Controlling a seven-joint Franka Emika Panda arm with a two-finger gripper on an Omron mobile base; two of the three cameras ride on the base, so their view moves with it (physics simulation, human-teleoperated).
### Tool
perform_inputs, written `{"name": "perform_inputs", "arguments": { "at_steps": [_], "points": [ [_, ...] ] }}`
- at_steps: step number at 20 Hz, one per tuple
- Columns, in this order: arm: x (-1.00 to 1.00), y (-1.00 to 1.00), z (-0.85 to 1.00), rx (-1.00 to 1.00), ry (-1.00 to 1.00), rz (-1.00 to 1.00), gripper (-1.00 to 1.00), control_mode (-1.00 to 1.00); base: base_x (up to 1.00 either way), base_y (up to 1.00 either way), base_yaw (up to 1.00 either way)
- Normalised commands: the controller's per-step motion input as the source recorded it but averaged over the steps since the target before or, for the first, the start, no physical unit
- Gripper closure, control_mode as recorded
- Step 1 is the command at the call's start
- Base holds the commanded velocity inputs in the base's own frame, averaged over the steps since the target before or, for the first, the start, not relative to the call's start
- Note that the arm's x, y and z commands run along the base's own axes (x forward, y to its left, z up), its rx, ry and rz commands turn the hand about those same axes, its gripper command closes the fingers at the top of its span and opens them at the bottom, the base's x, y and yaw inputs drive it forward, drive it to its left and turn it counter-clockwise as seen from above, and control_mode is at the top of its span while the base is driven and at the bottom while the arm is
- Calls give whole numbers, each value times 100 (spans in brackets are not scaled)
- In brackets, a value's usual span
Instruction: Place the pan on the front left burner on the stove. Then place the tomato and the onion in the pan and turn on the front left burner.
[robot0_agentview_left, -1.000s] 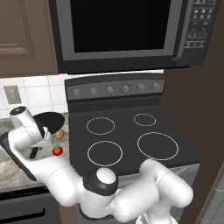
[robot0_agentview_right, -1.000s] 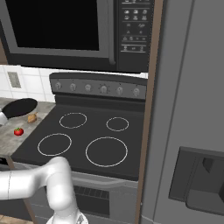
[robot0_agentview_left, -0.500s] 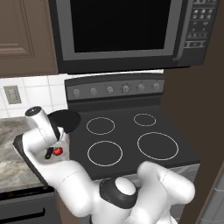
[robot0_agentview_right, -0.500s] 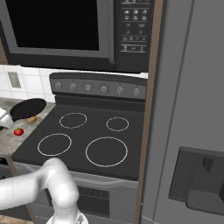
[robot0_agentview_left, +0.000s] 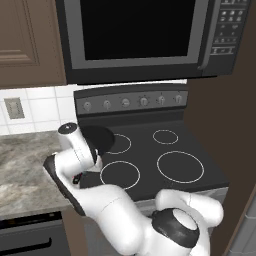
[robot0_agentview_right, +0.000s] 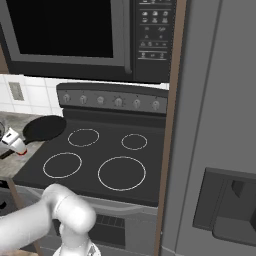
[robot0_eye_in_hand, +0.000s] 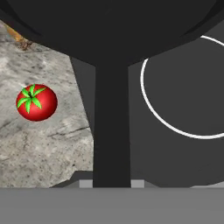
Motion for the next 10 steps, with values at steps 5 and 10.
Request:
{"name": "perform_inputs", "arguments": {
  "at_steps": [5, 10],
  "points": [
    [-18, -37, 15, 7, 0, -9, 100, -100, 0, 0, 0],
    [-9, -12, 0, 2, 0, -13, 100, -100, 0, 0, 0]
  ]
}}
